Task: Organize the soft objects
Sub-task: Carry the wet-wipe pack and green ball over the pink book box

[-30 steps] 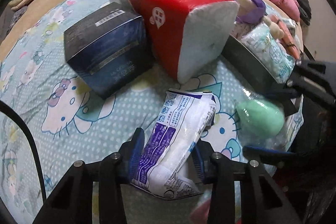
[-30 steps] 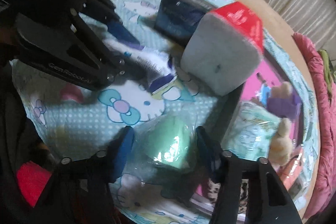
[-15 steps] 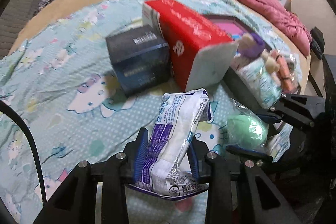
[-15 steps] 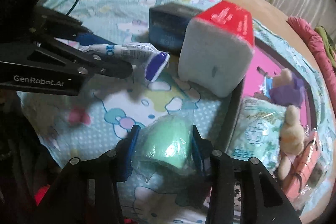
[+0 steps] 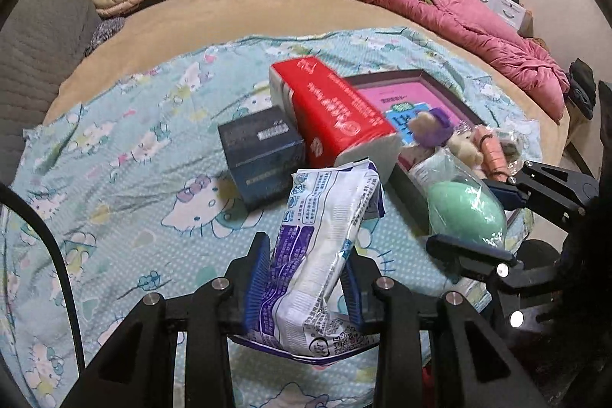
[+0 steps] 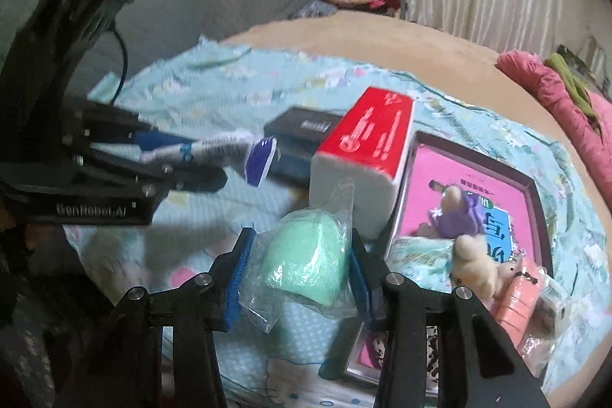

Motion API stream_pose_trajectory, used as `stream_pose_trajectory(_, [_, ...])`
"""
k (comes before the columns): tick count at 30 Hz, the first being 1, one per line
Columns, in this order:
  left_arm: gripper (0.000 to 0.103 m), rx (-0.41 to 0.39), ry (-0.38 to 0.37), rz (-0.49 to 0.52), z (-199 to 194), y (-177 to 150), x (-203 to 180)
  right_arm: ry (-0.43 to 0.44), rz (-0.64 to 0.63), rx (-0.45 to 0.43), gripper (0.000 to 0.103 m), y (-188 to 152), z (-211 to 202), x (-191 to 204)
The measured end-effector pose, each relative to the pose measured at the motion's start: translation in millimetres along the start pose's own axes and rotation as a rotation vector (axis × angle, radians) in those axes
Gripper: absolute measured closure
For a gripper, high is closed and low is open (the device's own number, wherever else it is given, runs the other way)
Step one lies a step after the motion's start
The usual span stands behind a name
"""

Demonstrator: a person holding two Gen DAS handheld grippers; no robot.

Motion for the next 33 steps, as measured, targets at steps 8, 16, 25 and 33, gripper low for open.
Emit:
stream_pose_trajectory(8, [0.067,-0.020,-0.002,0.039,-13,9,-30,-0.043,0.092,-0.078,0.056,-4,-32,-23])
stream_pose_trajectory(16, [0.067,-0.007,-0.041,0.076,-13,17,-71,-0.151,0.243,-0.168,0.056,-19,-77,-80])
stream_pose_trajectory(25, [0.067,0.029,-0.081,0.145,2,17,-124,-0.256,0.424,-0.199,0.056,-62,-117,-143])
stream_pose_trajectory(33, [0.067,0.069,-0.109,0.174,22,16,-164,-0.281,0.479,-0.200,0.056,-86,-133,-159])
Point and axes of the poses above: each gripper's, at about its wrist camera, not at the fingertips, and z roughly the way its jaws point, x to its left, y to its top, the point moved 4 cm from there along z, roughly the way its jaws point, and after that the axes turned 14 degrees about -z, right-handed, at the moved point
